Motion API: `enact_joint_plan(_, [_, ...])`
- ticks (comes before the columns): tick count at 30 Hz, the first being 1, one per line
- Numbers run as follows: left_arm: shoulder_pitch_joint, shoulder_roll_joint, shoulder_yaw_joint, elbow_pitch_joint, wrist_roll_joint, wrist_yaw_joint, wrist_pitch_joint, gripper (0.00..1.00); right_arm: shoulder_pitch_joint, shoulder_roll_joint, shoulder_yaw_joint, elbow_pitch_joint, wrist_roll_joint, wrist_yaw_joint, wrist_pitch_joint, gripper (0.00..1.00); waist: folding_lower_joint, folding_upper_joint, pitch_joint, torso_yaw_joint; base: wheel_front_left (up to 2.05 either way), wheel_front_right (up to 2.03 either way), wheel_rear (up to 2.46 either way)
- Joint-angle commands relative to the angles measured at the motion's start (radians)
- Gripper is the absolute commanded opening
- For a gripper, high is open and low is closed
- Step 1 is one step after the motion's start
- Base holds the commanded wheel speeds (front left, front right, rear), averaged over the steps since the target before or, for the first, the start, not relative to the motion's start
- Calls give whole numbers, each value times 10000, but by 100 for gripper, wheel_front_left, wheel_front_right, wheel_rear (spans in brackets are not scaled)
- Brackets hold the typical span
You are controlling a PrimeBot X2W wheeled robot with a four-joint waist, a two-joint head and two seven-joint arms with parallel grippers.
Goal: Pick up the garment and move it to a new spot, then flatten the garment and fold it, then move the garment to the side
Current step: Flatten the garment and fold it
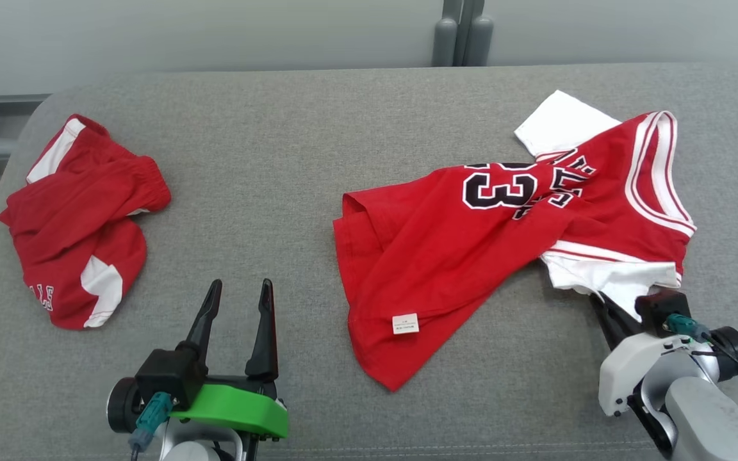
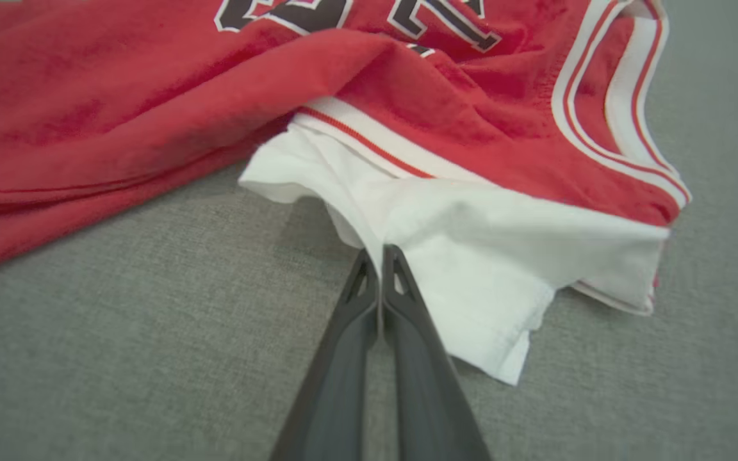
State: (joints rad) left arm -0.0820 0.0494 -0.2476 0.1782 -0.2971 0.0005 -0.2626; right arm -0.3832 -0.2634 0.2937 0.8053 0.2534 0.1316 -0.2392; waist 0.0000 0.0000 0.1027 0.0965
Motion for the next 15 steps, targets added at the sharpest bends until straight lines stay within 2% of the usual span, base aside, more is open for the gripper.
enact_joint_plan(1, [122,21,18,-7,-1,34,-28,100,312,-249,74,-368,140,-17,46,0,0,0,-164,-292,0,0,0])
enact_joint_plan(5, [186,21,46,-35,-10,53,-28,100,986,-655,233,-1406,367,-17,480,0,0,0,-207,-503,0,0,0])
enact_joint_plan(10, [192,21,24,-29,-19,65,-30,100,1759,-1068,748,-2923,1309,-17,1134,0,0,0,-258,-592,0,0,0])
enact_joint_plan(15, [245,22,64,-46,16,31,-30,100,2318,-1254,676,-4207,1750,-14,1814,0,0,0,-293,-593,0,0,0])
